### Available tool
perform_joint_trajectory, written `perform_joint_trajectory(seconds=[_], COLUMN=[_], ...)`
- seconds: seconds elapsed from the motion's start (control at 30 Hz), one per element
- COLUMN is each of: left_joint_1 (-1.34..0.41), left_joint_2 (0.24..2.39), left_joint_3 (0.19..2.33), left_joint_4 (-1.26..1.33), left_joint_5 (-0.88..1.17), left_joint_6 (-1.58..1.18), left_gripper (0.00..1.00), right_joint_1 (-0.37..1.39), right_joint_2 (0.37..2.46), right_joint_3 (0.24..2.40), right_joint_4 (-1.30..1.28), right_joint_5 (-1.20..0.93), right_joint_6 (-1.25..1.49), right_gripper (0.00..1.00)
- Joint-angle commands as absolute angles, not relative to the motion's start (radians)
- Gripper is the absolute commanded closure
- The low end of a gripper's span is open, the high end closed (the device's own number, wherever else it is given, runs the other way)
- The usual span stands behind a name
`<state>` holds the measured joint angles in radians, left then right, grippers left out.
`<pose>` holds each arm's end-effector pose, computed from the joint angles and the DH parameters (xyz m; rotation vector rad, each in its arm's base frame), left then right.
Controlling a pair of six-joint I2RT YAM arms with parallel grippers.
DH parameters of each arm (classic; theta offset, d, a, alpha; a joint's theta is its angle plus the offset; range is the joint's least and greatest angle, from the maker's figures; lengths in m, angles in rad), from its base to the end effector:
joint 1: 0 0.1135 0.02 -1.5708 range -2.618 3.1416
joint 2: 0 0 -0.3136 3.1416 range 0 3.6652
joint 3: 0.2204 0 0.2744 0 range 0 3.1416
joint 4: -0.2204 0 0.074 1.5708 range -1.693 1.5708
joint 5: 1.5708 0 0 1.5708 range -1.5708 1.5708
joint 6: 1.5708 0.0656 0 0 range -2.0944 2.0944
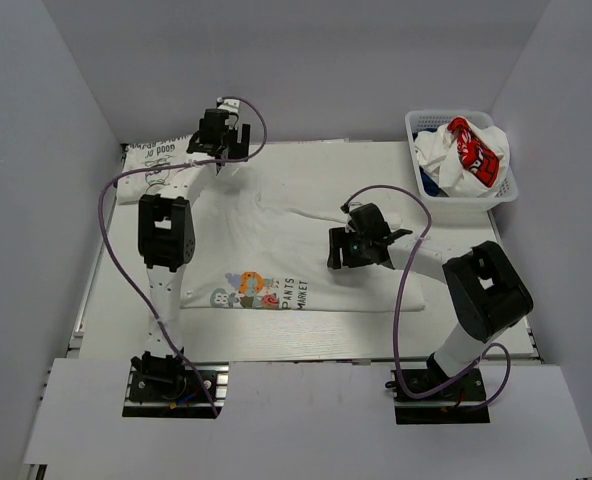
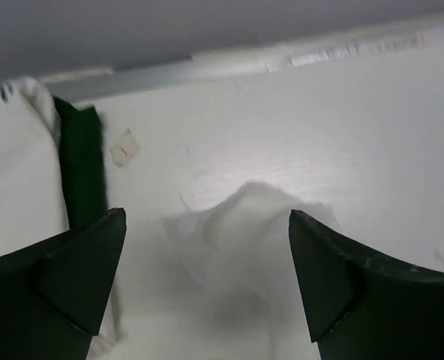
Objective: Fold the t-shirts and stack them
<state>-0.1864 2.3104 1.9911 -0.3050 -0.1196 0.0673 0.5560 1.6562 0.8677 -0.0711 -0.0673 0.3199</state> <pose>0.6081 -0.1067 0.2367 0.2104 2.1806 0.0641 0.3112 0.1985 0.1727 -0.3235 2.4639 0.4671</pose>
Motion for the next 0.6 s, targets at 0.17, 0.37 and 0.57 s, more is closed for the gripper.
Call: perform_joint_trajectory(seconds=[0.17,0.37,0.57], left_joint_1=[-0.186,-0.186,-0.186], left_joint_2=[2.508,2.231,2.000], left_joint_3=[2.343,1.968,1.751], left_joint_4=[-0.276,-0.222,-0.414], left_joint_5=[-0.280,-0.196,-0.184], left_joint_6=[-0.017,-0.054,-0.211], left_gripper=[0.00,0.00,0.00], right_joint_1=[0.558,0.561,0.557], right_joint_2=[1.710,1.707,1.665], right_joint_3=[0.819,0.828,0.833], right_joint_4=[-0.167,-0.164,-0.152], right_joint_5=[-0.064,-0.069,-0.051], right_joint_6=[0.341,0.339,0.360], right_gripper=[0.30,0.28,0.20])
